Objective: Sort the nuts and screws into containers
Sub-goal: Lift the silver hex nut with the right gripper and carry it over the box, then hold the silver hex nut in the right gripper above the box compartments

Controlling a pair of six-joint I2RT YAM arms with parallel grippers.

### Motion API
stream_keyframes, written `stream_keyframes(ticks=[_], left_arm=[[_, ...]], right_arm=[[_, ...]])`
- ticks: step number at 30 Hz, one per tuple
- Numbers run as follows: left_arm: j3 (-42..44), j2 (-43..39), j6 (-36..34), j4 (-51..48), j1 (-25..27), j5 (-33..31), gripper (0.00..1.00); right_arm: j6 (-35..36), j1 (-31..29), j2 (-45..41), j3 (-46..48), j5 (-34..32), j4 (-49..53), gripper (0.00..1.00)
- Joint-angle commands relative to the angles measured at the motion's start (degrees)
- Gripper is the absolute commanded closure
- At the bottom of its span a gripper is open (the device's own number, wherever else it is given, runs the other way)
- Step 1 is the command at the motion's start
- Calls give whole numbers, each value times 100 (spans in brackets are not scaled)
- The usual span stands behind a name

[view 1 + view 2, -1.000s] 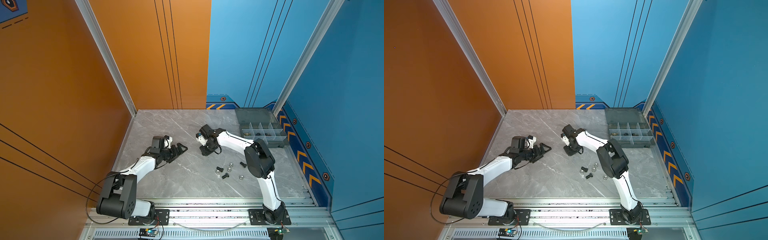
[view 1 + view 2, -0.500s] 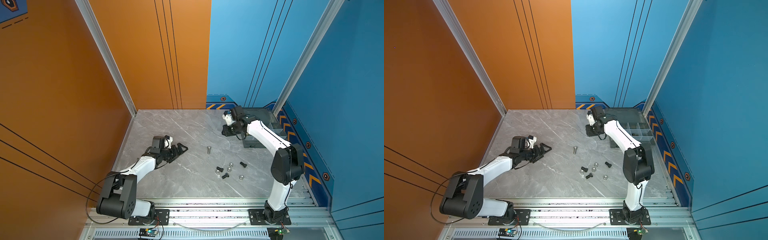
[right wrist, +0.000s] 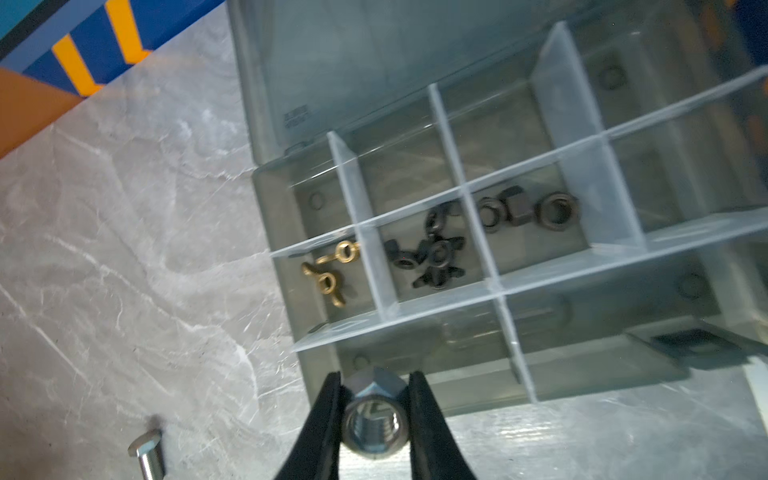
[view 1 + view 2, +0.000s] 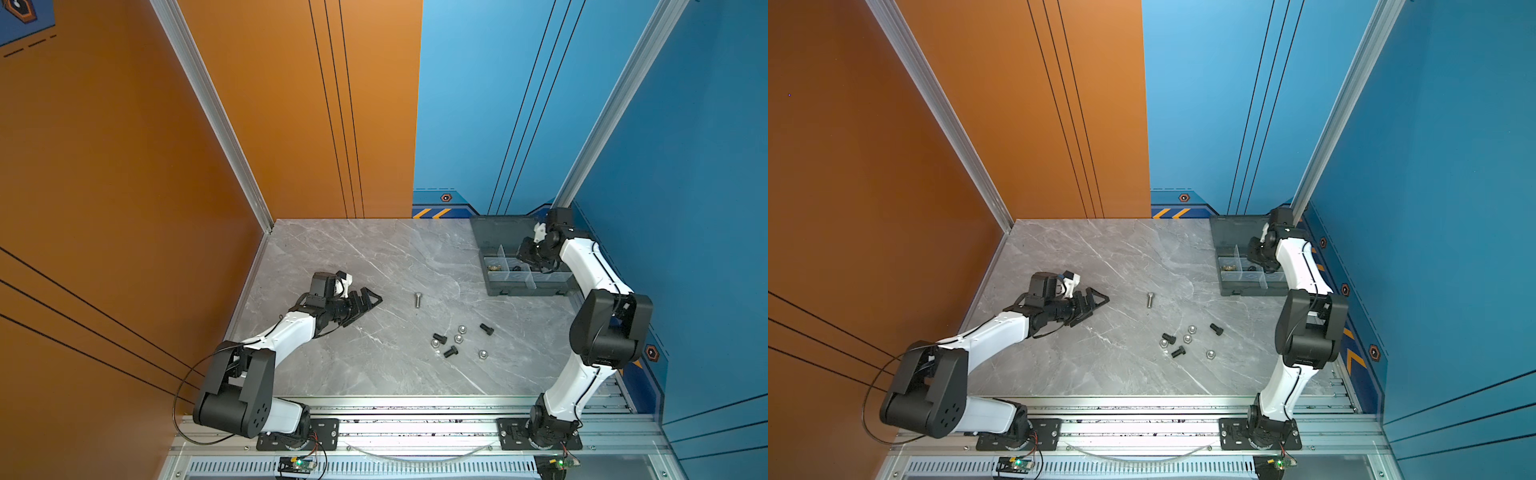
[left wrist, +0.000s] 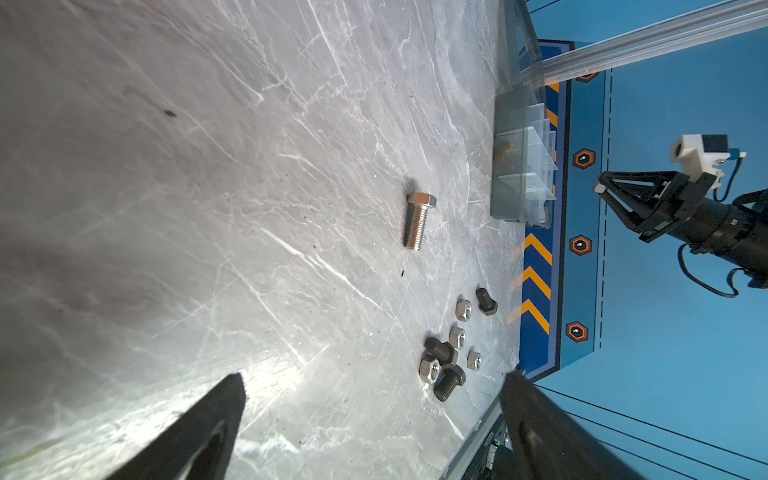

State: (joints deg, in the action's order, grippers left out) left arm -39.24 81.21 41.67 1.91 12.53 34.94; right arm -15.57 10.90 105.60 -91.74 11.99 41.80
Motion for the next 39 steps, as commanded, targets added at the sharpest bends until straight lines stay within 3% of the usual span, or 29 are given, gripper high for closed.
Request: stream_keyframes(ticks=[1, 15, 30, 39], left_arm=[[-204, 104, 41, -42, 97, -116, 2], [-236, 149, 101, -43, 241, -260, 2], [-276, 167, 93, -44, 236, -257, 2], [-280, 158, 88, -59, 229, -286, 2]], right_arm=[[-266, 267, 94, -64, 70, -147, 100], [-665, 812, 1041, -585, 145, -647, 100], [-625, 941, 1695, -897, 107, -621, 99], [-610, 948, 1868, -1021, 62, -585, 94]])
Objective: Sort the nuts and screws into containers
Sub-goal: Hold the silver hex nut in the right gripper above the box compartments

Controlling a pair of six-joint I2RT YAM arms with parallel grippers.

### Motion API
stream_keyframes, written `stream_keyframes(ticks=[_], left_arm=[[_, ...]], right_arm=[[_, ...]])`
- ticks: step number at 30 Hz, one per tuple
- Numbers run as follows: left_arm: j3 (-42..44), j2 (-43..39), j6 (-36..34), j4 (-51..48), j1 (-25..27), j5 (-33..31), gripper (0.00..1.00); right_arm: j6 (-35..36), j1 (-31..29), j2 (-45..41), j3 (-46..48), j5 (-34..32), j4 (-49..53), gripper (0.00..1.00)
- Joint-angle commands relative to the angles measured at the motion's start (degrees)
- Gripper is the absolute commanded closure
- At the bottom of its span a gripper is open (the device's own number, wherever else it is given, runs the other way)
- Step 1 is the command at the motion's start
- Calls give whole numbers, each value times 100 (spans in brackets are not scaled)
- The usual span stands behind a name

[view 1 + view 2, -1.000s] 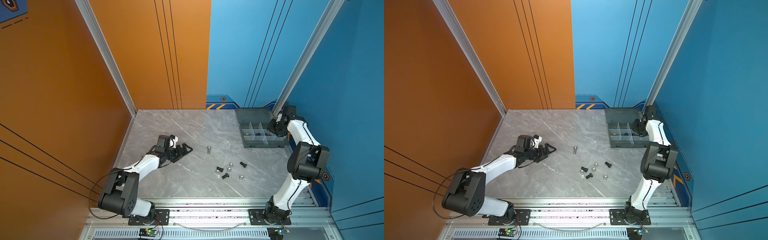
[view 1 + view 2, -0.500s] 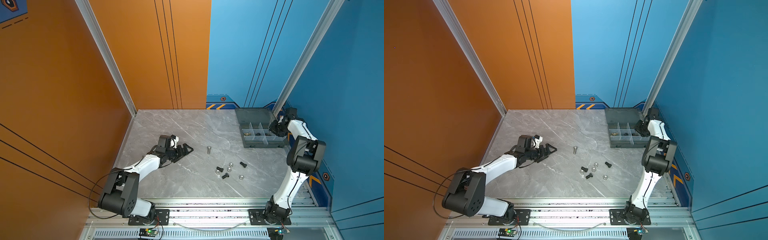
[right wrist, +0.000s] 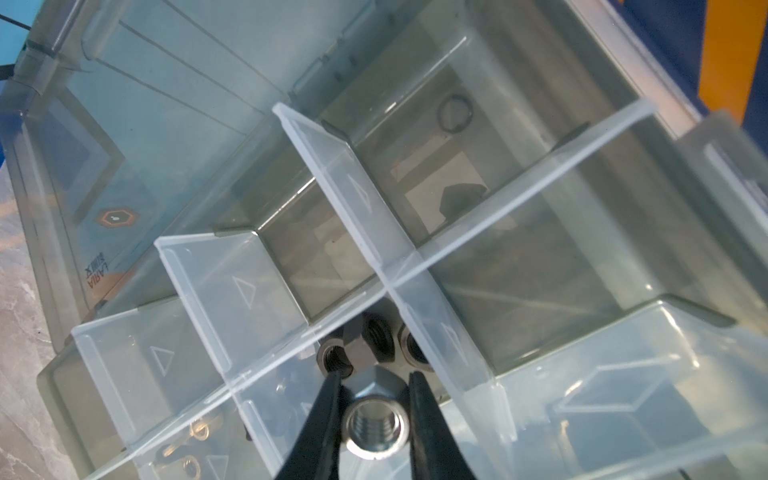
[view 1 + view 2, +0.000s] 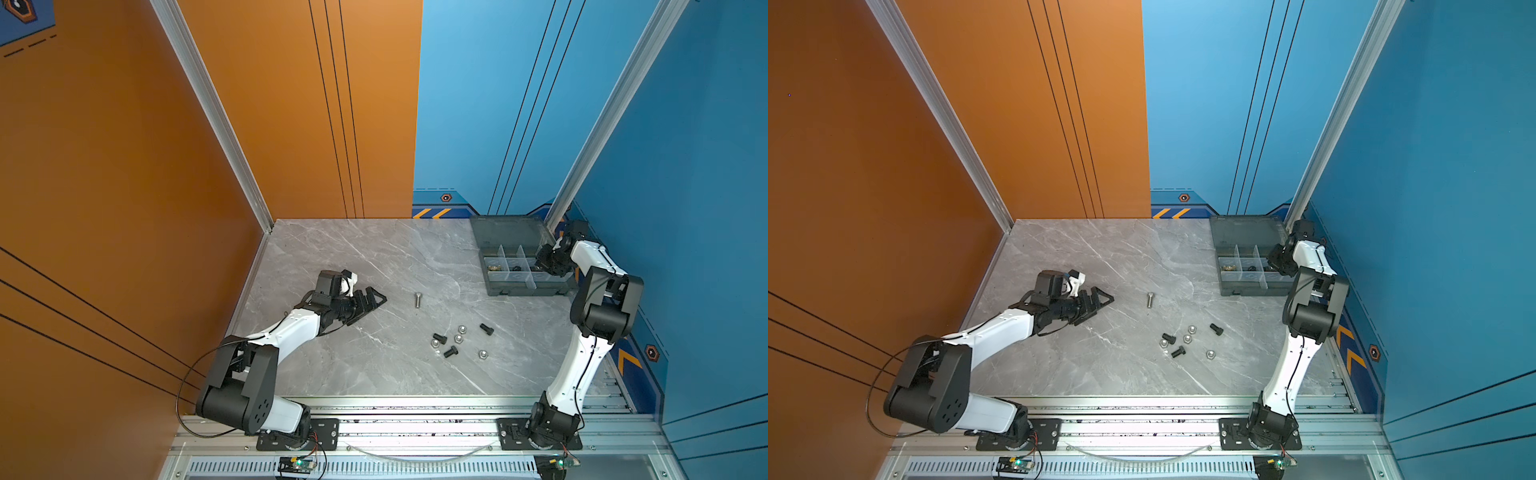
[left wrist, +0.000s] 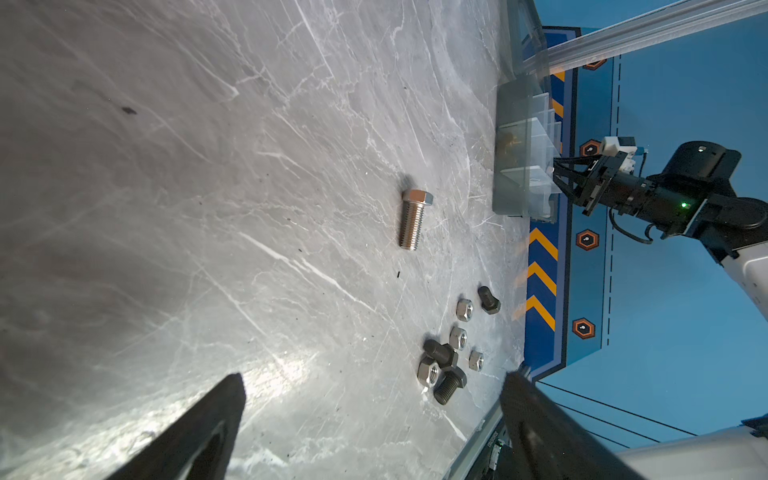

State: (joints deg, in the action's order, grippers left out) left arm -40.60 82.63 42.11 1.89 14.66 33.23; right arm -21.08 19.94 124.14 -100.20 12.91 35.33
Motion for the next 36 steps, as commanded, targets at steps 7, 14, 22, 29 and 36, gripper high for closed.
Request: stream_keyframes(ticks=[7, 14, 22, 29, 36], left_arm=[[-176, 25, 35, -66, 15, -103, 2], [-150, 1, 34, -75, 24, -115, 2], [-153, 60, 56, -6, 29, -129, 2], [-289, 128, 42, -29, 72, -115, 2], [-419, 227, 32, -57, 159, -124, 2]], right_arm=[[-30, 38, 41, -163, -40, 95, 93], [-19, 47, 32, -148, -40, 97, 93], [-58, 84, 49, -144, 62, 97, 93], [-89, 163, 56, -138, 93, 97, 93], [-104, 230, 106, -167, 113, 97, 94]])
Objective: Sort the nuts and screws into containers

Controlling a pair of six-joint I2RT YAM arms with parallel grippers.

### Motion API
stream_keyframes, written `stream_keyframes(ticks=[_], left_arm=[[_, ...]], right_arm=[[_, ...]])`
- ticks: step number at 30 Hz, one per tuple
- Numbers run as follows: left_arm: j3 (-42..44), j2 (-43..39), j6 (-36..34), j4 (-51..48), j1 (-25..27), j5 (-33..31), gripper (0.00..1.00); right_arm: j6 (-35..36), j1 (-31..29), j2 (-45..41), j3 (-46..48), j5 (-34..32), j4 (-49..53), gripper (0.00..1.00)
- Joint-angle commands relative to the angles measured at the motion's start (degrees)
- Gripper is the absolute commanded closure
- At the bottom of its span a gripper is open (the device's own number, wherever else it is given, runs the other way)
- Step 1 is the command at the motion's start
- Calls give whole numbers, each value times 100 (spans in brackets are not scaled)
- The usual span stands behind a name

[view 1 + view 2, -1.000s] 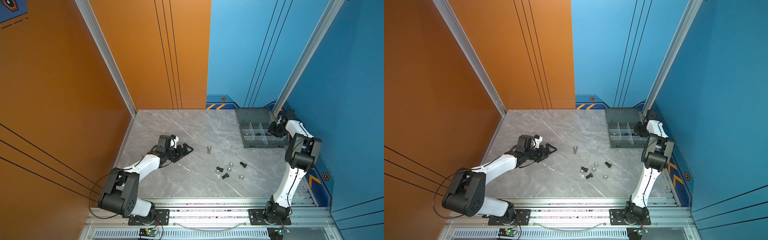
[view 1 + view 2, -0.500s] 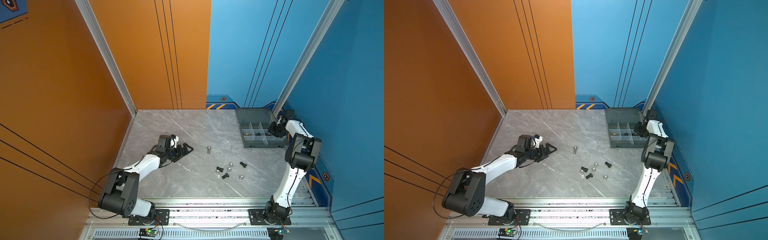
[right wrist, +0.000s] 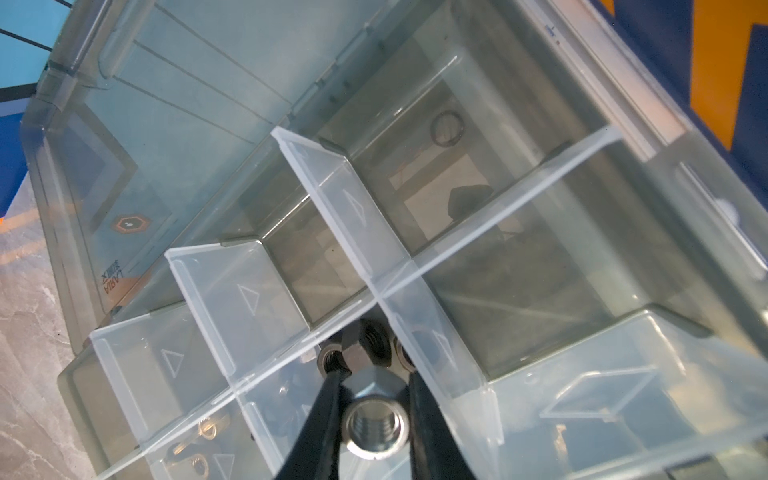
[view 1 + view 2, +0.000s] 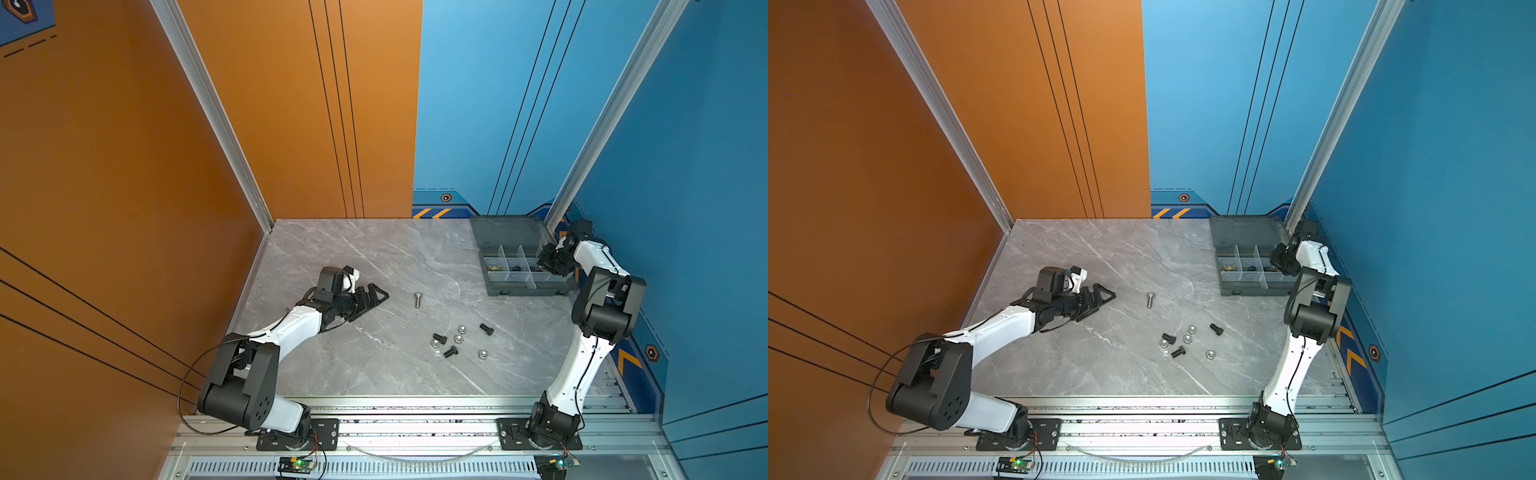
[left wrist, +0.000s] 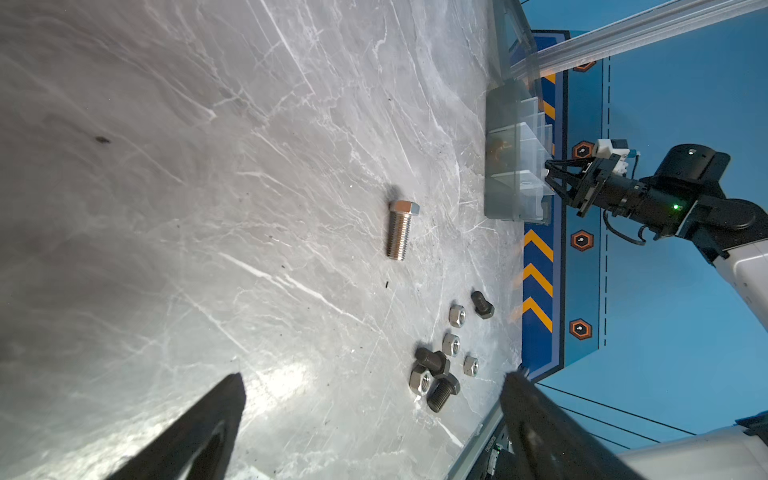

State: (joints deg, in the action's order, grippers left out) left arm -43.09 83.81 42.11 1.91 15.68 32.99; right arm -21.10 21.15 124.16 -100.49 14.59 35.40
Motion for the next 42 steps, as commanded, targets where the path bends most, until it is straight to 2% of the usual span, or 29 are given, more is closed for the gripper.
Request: stream_keyframes(ticks=[1, 25, 32, 42], left_arm=[[-190, 133, 36, -59, 61, -93, 2], [-656, 878, 96, 203, 80, 115, 2], [-778, 1084, 89, 264, 93, 190, 2], [-1031, 1260, 88, 231, 198, 203, 2]], right_arm=[[-98, 110, 108, -137, -38, 90, 94], [-217, 228, -203, -111, 223, 16, 94], [-428, 455, -309, -85, 641, -85, 93], [-474, 668, -490, -112, 517, -103, 93]])
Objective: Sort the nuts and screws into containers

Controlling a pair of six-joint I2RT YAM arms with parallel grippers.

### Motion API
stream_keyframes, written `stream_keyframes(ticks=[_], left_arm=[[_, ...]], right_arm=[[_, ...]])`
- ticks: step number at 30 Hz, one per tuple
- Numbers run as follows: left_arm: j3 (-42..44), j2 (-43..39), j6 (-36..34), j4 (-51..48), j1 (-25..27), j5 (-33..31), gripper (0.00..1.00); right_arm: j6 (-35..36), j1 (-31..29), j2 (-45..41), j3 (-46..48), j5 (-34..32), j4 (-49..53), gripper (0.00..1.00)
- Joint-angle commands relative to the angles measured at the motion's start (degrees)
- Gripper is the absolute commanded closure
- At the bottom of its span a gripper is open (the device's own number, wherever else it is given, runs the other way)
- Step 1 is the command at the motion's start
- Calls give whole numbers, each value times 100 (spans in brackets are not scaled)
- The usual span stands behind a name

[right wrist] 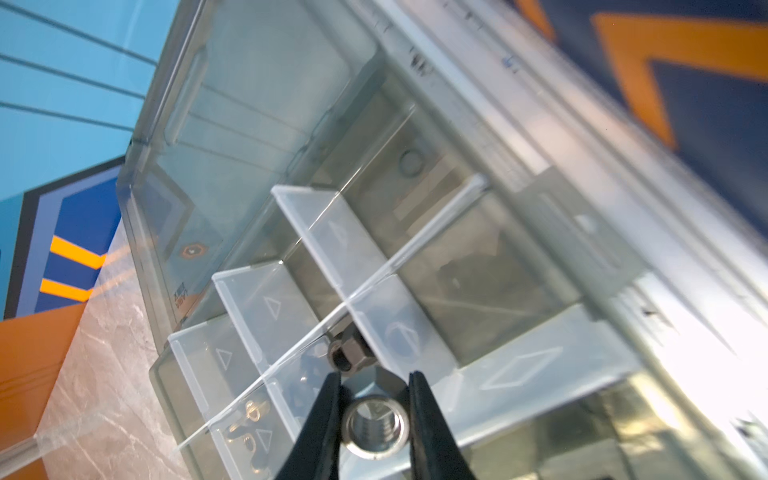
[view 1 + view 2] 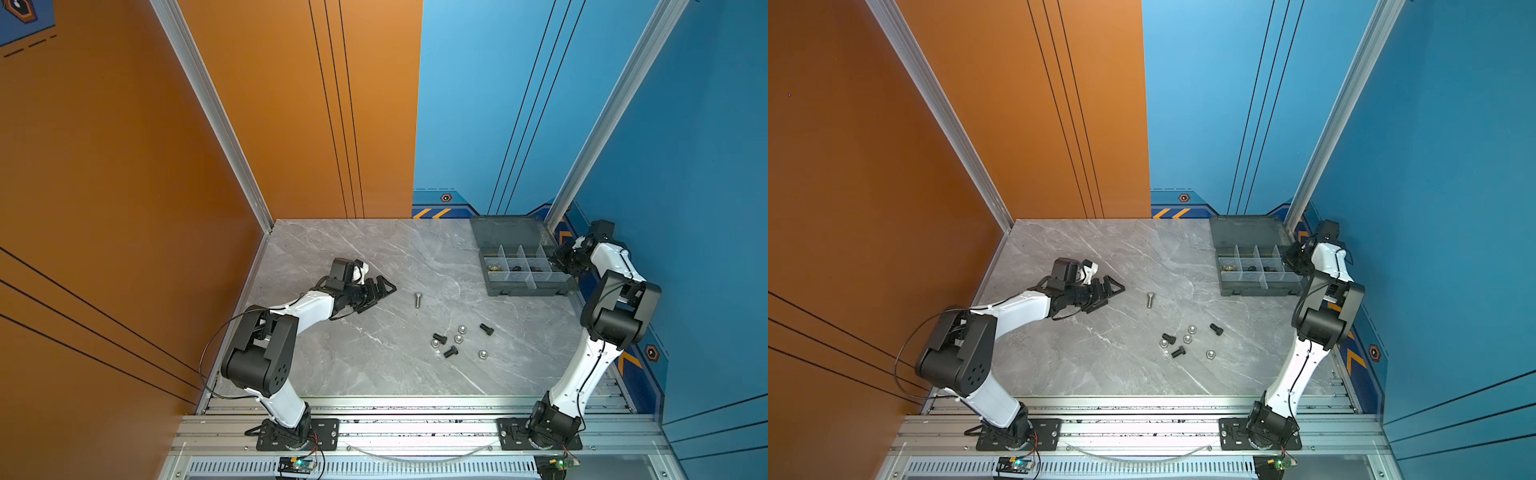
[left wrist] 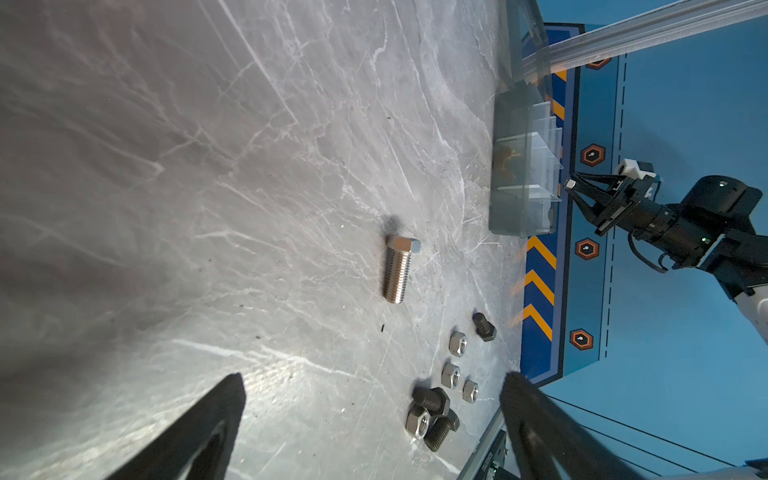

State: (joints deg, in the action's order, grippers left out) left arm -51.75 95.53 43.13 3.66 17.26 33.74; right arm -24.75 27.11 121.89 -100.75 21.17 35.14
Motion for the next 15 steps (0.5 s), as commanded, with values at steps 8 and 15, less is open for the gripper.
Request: stream_keyframes(ticks=[8, 15], left_arm=[[-322, 252, -25, 137, 97, 68, 2], [-494, 512, 275, 412, 268, -39, 2]], right_arm=[[-109, 132, -532, -95, -240, -77, 93], [-117, 128, -618, -103, -325, -94, 93]])
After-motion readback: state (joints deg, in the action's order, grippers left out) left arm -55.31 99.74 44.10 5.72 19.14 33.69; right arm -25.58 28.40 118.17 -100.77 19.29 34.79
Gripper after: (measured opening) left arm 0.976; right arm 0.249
